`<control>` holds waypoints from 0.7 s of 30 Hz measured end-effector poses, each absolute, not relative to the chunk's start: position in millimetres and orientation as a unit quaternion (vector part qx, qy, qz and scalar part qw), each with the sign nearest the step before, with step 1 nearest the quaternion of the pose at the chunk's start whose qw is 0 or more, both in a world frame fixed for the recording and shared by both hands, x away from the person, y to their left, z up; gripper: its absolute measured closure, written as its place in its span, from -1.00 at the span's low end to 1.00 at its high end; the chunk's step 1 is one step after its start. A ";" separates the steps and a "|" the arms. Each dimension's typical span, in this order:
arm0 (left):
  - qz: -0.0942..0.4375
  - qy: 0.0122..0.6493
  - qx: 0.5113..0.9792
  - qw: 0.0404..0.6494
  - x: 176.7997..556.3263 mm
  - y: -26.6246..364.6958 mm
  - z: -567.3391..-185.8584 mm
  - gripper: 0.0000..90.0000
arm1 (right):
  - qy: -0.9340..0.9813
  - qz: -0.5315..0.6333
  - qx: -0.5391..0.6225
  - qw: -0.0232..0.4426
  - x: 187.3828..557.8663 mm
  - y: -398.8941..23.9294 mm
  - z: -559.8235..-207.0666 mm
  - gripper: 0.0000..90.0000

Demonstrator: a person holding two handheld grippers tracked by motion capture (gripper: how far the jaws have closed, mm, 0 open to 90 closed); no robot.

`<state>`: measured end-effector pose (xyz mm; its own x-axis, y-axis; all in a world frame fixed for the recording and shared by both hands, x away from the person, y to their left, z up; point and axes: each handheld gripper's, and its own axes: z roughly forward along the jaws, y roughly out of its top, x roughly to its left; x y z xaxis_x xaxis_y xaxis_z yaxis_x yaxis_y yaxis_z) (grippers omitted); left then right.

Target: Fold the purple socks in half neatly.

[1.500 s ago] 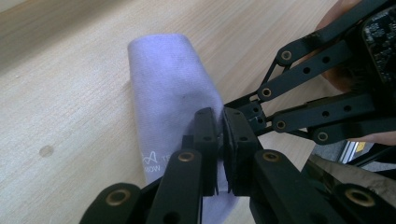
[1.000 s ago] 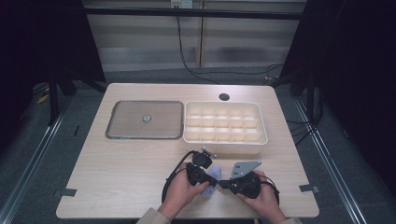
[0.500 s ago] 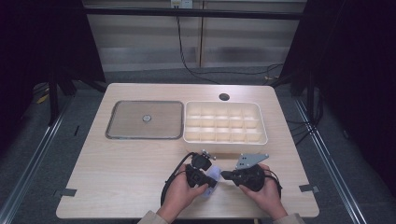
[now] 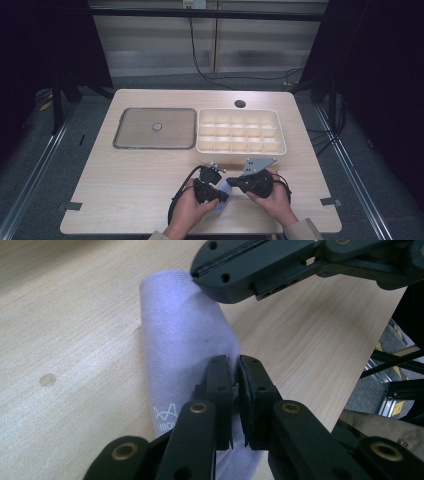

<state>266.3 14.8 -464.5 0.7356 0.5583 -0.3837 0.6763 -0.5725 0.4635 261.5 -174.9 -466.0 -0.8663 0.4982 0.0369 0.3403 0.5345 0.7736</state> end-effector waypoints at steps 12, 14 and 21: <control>-0.093 0.356 0.878 0.306 262.9 16.5 -464.6 0.86 | 0.881 0.407 0.234 0.063 271.9 -159.5 -478.2 1.00; -0.095 0.357 0.876 0.310 263.0 17.5 -464.6 0.85 | 0.887 0.396 0.230 0.062 273.9 -157.2 -483.6 1.00; -0.085 0.370 0.862 0.336 265.4 31.0 -452.2 0.74 | 0.888 0.396 0.226 0.052 274.4 -155.4 -486.6 1.00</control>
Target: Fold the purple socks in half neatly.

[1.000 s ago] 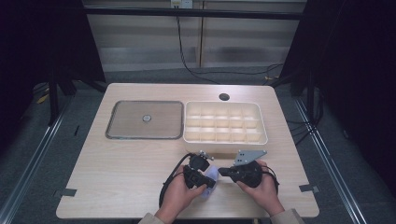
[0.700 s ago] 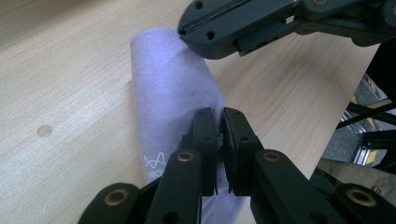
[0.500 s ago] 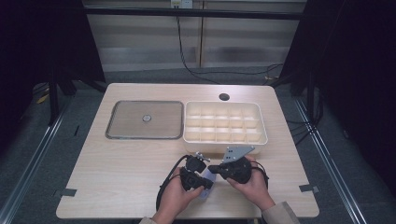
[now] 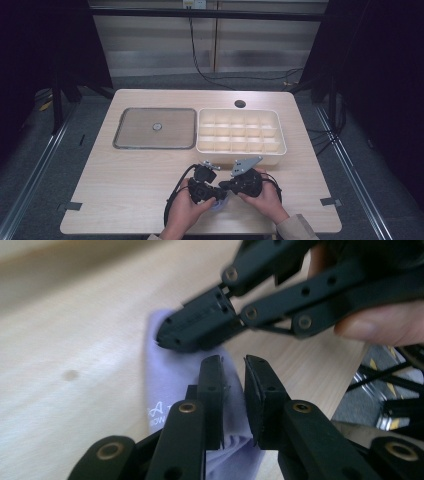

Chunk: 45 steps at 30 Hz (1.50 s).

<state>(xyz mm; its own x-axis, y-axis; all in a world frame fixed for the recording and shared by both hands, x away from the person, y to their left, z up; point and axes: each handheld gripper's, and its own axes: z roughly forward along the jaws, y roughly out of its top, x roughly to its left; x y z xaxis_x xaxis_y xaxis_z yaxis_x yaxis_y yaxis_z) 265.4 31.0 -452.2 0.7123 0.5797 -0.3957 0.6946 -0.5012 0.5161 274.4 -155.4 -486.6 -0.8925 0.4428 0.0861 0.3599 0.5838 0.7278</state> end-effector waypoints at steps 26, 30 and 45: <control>-0.074 0.363 0.881 0.294 255.4 35.3 -465.0 0.76 | 0.889 0.396 0.222 0.054 273.8 -153.5 -488.5 1.00; -0.072 0.364 0.878 0.301 255.2 35.3 -467.5 0.78 | 0.890 0.395 0.220 0.061 274.2 -152.9 -488.7 1.00; -0.045 0.377 0.866 0.326 252.1 26.4 -470.6 0.81 | 0.887 0.399 0.227 0.061 267.2 -160.8 -478.1 1.00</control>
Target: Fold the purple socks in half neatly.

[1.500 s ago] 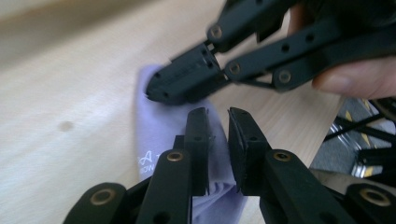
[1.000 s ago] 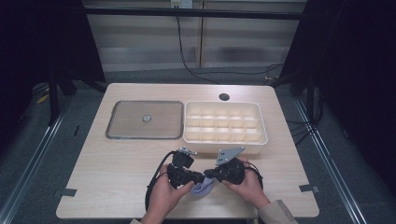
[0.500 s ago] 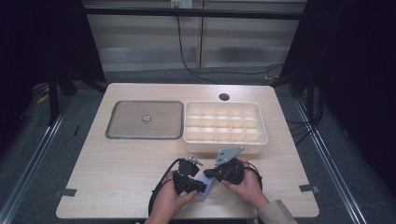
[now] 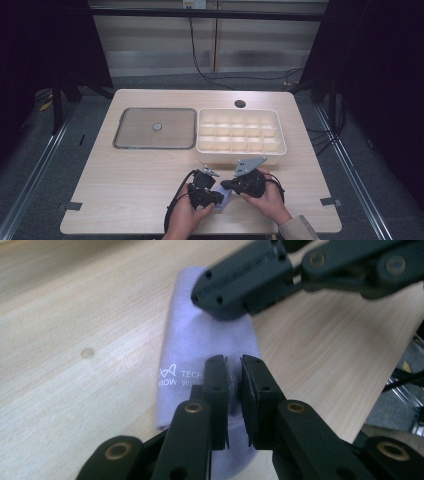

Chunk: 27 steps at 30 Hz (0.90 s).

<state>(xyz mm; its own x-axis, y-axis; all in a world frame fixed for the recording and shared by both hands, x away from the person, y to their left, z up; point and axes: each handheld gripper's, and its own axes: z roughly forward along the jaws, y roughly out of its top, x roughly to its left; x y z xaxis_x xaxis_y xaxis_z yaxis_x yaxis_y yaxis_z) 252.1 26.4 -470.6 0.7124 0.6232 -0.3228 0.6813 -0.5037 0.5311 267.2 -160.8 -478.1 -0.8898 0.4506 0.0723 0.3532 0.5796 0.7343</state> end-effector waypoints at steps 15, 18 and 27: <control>-0.046 0.381 0.864 0.325 261.4 51.7 -457.5 0.41 | 0.892 0.388 0.228 0.051 269.5 -161.0 -484.5 1.00; -0.060 0.384 0.867 0.312 260.0 50.8 -465.9 0.42 | 0.892 0.390 0.224 0.055 269.6 -161.3 -484.9 1.00; -0.072 0.376 0.873 0.301 254.9 40.3 -471.2 0.47 | 0.887 0.393 0.236 0.058 267.7 -162.6 -485.2 0.98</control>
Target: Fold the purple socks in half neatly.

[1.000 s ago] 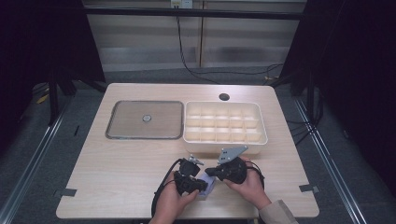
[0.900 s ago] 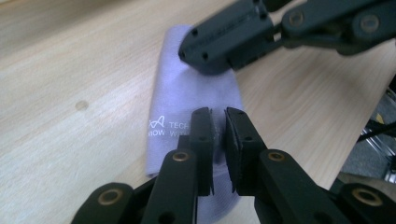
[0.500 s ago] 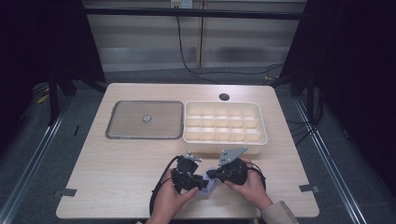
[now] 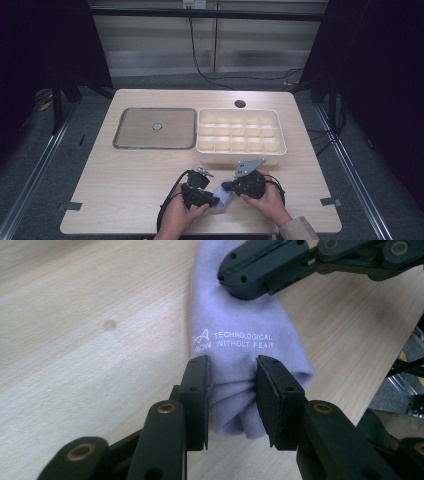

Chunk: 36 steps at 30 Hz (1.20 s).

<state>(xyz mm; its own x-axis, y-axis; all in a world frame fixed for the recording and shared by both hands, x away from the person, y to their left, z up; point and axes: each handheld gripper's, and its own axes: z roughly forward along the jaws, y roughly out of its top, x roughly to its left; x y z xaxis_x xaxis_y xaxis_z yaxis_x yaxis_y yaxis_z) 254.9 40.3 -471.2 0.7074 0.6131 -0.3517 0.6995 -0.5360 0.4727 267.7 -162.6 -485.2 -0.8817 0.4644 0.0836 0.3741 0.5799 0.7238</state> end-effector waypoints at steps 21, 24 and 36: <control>-0.101 0.343 0.875 0.326 251.0 30.2 -468.7 0.24 | 0.859 0.404 0.306 0.075 263.4 -196.3 -482.2 0.48; -0.091 0.348 0.871 0.336 253.7 39.0 -462.5 0.23 | 0.851 0.410 0.319 0.075 262.2 -201.2 -481.3 0.40; -0.100 0.326 0.885 0.318 259.9 23.8 -470.2 0.51 | 0.841 0.414 0.340 0.080 258.2 -210.7 -480.8 0.20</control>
<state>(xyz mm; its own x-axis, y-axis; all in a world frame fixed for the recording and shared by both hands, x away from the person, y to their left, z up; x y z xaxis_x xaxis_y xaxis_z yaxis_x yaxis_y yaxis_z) 259.9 23.8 -470.2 0.7670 0.5143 -0.3836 0.6409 -0.5851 0.4970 258.2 -210.7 -480.8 -0.7566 0.6370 0.1472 0.5052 0.4267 0.7501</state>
